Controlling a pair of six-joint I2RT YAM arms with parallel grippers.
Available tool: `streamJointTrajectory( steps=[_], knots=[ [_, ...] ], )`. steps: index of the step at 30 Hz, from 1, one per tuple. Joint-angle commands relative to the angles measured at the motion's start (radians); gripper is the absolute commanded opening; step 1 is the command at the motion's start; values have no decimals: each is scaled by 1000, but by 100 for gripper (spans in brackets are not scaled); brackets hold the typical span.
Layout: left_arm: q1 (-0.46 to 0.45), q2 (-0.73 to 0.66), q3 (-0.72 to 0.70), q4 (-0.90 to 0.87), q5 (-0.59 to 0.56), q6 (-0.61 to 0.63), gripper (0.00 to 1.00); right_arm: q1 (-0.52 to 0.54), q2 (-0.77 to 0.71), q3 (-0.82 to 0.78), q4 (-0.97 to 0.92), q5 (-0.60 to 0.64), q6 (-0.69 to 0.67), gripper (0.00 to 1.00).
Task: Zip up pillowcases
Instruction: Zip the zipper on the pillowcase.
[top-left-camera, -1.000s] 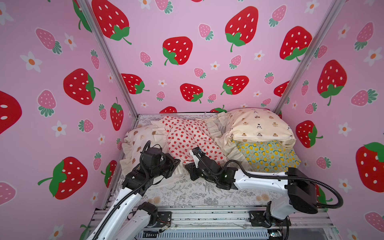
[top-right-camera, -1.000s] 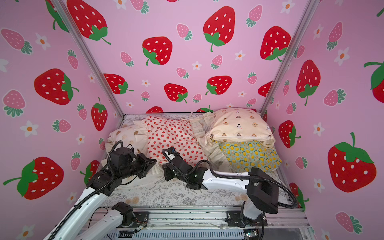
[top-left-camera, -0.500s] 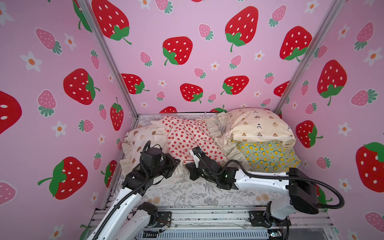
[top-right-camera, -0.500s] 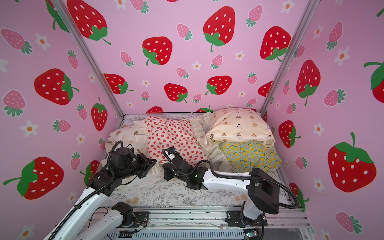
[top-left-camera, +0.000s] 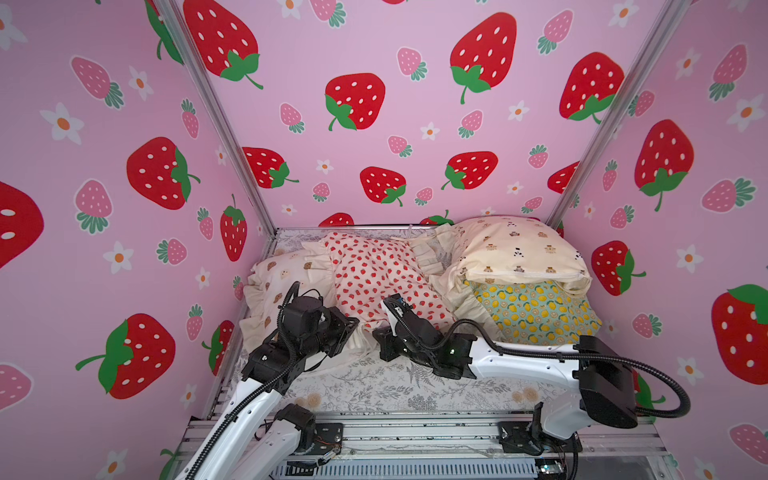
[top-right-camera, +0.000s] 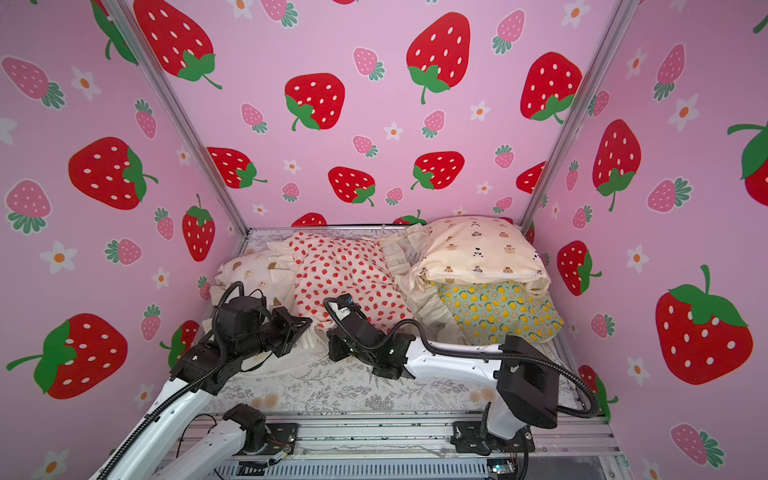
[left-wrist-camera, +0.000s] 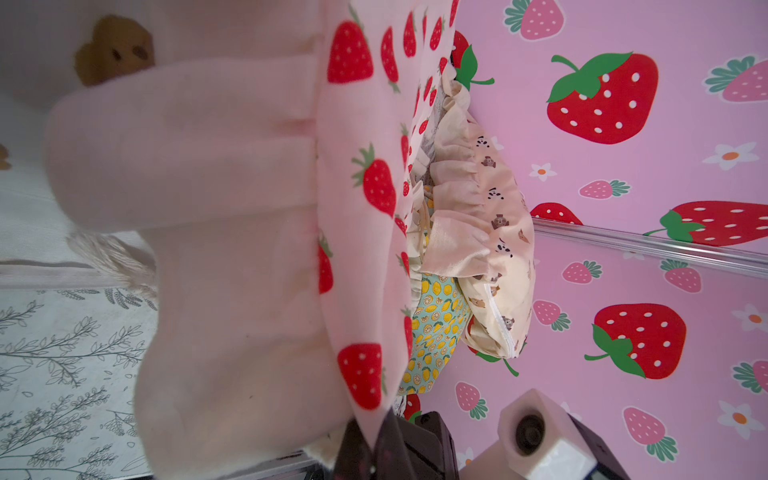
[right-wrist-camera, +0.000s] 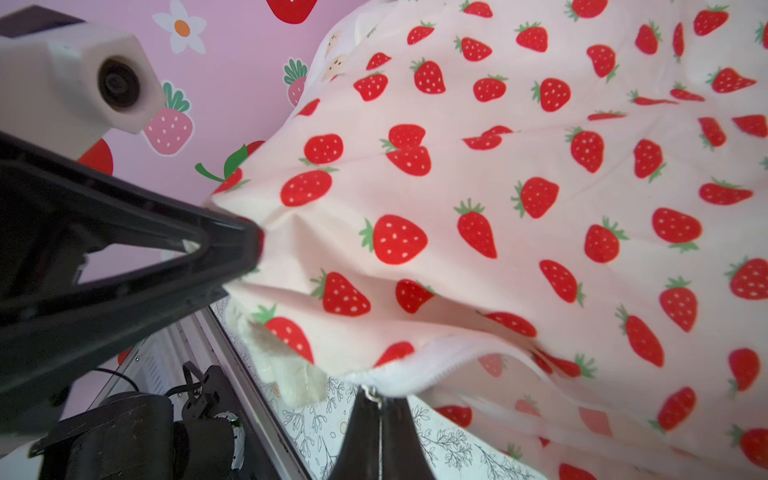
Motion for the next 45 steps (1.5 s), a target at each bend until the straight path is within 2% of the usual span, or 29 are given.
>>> streamJointTrajectory(
  steps=[1,13,22,27,35,39,43,45],
  knots=[
    [17,-15,72,-6,-47,24,0,-9,-19,14,-76,-4,56,0],
    [84,-20,155,-40,-49,67,0,-45,-22,-17,-102,-59,113,0],
    [230,7,213,-69,9,130,0,-97,-97,-104,-155,-59,143,0],
    [329,33,200,-48,81,142,0,-153,-148,-173,-185,-85,158,0],
    [414,48,192,-37,121,178,0,-259,-269,-286,-273,-98,169,0],
    [441,62,184,-25,150,178,0,-287,-302,-279,-368,-78,141,0],
    [441,65,173,6,174,172,0,-274,-286,-188,-459,-66,54,0],
    [440,64,161,20,191,169,0,-239,-267,-126,-501,-24,0,6]
  ],
)
